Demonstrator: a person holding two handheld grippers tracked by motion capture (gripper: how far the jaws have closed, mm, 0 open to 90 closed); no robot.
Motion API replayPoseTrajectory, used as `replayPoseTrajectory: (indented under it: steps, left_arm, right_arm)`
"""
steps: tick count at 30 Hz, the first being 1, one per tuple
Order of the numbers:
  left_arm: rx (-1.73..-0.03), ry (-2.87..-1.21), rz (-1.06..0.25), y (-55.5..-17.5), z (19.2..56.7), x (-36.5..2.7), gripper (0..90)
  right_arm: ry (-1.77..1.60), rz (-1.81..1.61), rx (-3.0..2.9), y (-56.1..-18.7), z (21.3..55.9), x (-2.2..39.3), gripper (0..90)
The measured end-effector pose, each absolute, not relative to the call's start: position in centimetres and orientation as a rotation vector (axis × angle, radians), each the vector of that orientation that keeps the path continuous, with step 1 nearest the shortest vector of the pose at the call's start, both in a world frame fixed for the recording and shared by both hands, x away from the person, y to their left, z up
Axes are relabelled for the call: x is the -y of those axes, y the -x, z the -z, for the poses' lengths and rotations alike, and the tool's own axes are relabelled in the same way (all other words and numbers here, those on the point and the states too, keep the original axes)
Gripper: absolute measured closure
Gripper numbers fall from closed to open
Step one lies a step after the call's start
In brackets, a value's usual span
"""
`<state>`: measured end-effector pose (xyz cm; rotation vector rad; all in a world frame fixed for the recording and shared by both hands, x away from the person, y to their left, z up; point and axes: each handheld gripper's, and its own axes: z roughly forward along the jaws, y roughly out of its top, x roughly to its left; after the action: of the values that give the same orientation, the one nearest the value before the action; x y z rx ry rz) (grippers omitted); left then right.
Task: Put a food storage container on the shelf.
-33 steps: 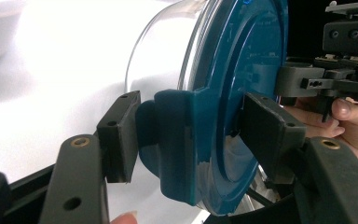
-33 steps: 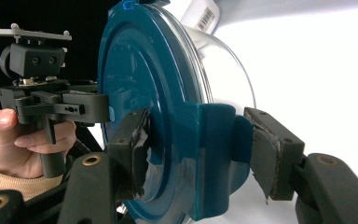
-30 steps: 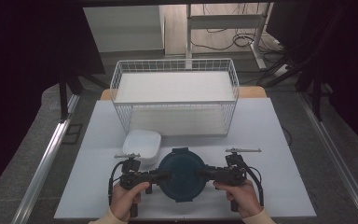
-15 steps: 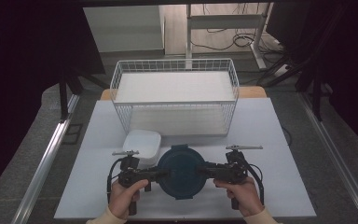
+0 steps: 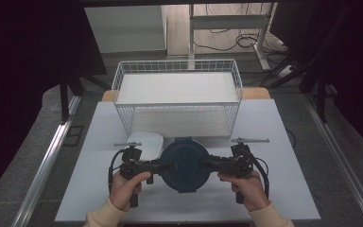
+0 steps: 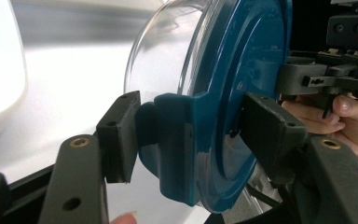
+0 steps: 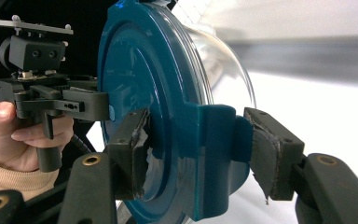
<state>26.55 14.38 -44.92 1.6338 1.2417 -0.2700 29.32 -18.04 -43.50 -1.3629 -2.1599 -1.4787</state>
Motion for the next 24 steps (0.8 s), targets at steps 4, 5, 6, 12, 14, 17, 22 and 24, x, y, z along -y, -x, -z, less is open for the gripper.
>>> replayPoseTrajectory:
  steps: [4,5,6,12,14,17,22,24]
  left_arm:
    - [-1.232,-1.635,0.268,-27.1,43.9,-14.5,39.5]
    - [-1.228,-1.637,0.261,-27.2,43.6,-14.5,39.5]
    - [-1.225,-1.638,0.257,-27.4,43.3,-14.5,39.5]
    - [-1.204,-1.644,0.229,-27.9,41.6,-14.5,39.5]
    - [-1.202,-1.64,0.237,-28.2,41.3,-14.5,39.5]
    - [-1.202,-1.637,0.246,-28.5,41.1,-14.6,39.5]
    - [-1.201,-1.64,0.242,-29.3,40.3,-14.7,39.5]
    - [-1.201,-1.64,0.239,-29.5,39.9,-14.8,39.5]
  right_arm:
    - [1.358,1.497,2.176,-29.8,42.4,17.9,42.7]
    - [1.355,1.501,2.176,-29.9,42.1,17.9,42.6]
    - [1.353,1.506,2.174,-30.0,41.9,17.9,42.6]
    - [1.336,1.541,2.187,-30.5,40.4,18.0,42.7]
    - [1.333,1.547,2.193,-30.7,39.9,17.9,42.7]
    - [1.332,1.548,2.201,-30.9,39.5,17.9,42.7]
    - [1.328,1.545,2.208,-31.7,38.6,17.8,42.7]
    - [1.325,1.544,2.21,-32.0,38.3,17.7,42.7]
